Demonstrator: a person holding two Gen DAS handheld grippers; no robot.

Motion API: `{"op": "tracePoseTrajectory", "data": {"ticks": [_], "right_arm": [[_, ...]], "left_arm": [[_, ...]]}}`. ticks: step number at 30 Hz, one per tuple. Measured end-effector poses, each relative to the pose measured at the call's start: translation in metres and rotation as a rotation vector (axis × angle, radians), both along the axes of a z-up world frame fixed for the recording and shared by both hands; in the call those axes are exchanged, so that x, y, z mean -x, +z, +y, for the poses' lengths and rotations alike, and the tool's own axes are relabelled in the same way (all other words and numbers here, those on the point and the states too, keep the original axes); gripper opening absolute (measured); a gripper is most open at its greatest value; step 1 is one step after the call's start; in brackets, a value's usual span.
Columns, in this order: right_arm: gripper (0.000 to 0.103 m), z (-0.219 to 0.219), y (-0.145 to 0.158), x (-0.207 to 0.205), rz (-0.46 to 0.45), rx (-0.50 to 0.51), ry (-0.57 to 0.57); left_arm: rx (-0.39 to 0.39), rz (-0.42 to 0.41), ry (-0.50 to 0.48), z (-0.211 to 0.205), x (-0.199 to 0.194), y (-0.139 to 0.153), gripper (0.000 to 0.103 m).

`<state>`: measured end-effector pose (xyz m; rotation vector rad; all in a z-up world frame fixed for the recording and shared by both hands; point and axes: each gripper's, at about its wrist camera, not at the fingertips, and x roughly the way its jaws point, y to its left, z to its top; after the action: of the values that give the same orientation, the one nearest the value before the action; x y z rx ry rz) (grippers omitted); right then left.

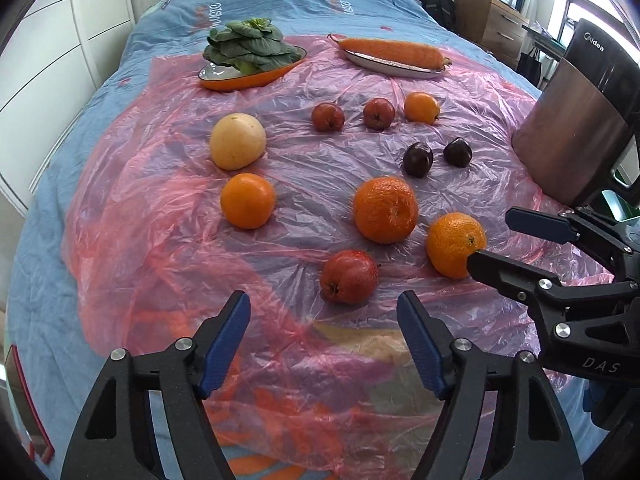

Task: Organize fruits
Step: 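Grasp the red apple with the left tool while the right tool grasps an orange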

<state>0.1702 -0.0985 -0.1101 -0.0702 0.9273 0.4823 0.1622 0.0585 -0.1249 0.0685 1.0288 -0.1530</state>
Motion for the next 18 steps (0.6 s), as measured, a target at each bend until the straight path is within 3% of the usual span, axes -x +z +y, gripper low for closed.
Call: {"op": "tracePoseTrajectory", "data": {"ticks": [6, 9, 10, 13, 18], "right_arm": [[0.069, 0.006, -0.015, -0.009, 0.040, -0.021, 0.023], [0.055, 0.008, -0.021, -0.014, 0.052, -0.023, 0.033], [0.043, 0.009, -0.021, -0.015, 0.055, -0.027, 0.035], [0.041, 0.011, -0.023, -0.015, 0.056, -0.017, 0.045], [0.039, 0.011, -0.022, -0.015, 0.051, -0.015, 0.049]], "left_arm": [[-0.005, 0.031, -0.046, -0.009, -0.013, -0.017, 0.054], [0.002, 0.035, -0.055, -0.011, -0.017, -0.020, 0.049], [0.004, 0.037, -0.057, -0.011, -0.018, -0.021, 0.045], [0.006, 0.044, -0.065, -0.010, -0.020, -0.023, 0.030], [-0.008, 0.035, -0.075, -0.013, -0.019, -0.023, 0.029]]}}
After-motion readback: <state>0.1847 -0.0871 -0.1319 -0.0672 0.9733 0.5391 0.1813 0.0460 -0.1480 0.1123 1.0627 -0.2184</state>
